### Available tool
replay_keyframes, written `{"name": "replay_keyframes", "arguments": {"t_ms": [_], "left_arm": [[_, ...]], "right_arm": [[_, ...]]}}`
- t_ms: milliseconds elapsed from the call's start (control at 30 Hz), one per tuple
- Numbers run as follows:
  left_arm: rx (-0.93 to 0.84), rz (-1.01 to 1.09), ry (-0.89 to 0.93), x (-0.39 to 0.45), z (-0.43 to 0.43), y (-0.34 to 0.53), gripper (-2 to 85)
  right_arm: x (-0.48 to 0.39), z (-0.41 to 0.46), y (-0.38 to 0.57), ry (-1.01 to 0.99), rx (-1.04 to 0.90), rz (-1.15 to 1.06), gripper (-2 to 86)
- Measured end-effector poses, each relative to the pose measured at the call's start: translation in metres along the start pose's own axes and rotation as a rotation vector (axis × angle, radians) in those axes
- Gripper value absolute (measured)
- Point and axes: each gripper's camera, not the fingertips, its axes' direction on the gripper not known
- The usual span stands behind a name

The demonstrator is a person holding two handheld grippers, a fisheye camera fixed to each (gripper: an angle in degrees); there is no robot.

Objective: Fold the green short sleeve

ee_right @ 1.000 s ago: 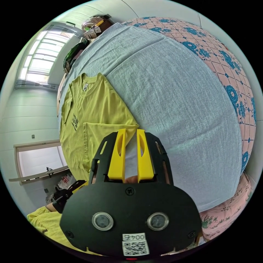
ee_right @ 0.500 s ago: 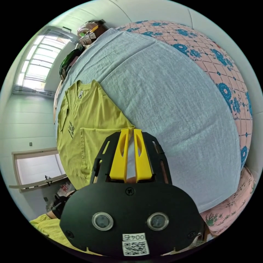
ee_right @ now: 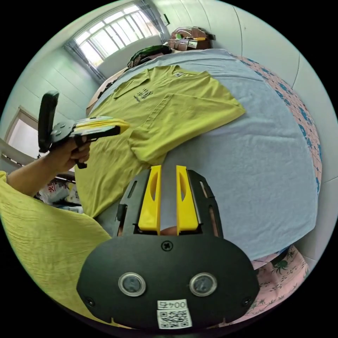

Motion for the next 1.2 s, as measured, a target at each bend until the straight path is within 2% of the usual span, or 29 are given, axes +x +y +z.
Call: {"name": "replay_keyframes", "arguments": {"t_ms": [133, 267, 467, 567, 700, 800, 933, 1100, 1200], "left_arm": [[-0.104, -0.041, 0.08, -0.024, 0.01, -0.015, 1.6], [-0.146, -0.034, 0.086, -0.04, 0.005, -0.021, 1.3], [-0.132, -0.214, 0.162, -0.085, -0.02, -0.025, 0.9], [-0.156, -0.263, 0.2, -0.101, -0.029, -0.022, 0.8], [-0.172, -0.267, 0.211, -0.109, -0.048, -0.012, 0.8], [-0.172, -0.247, 0.219, -0.112, -0.071, 0.001, 0.8], [-0.15, -0.21, 0.253, -0.113, -0.109, 0.026, 0.8], [-0.131, -0.156, 0.204, -0.113, -0.157, 0.07, 0.7], [-0.103, -0.114, 0.057, -0.111, -0.193, 0.103, 0.5]], "right_arm": [[-0.046, 0.012, 0.017, 0.055, 0.003, -0.069, 7.0], [-0.073, 0.01, 0.016, 0.134, 0.02, -0.152, 0.8], [-0.069, -0.001, 0.019, 0.012, 0.019, -0.061, 0.4], [-0.083, 0.001, 0.029, 0.035, 0.019, -0.066, 2.8], [-0.1, -0.003, 0.043, 0.073, 0.073, -0.041, 4.9], [-0.124, 0.0, 0.051, 0.14, 0.085, -0.109, 5.9], [-0.152, 0.014, 0.053, 0.229, 0.071, -0.23, 0.5], [-0.165, 0.027, 0.079, 0.273, -0.014, -0.377, -0.6], [-0.159, 0.025, 0.086, 0.267, -0.046, -0.372, -0.7]]}}
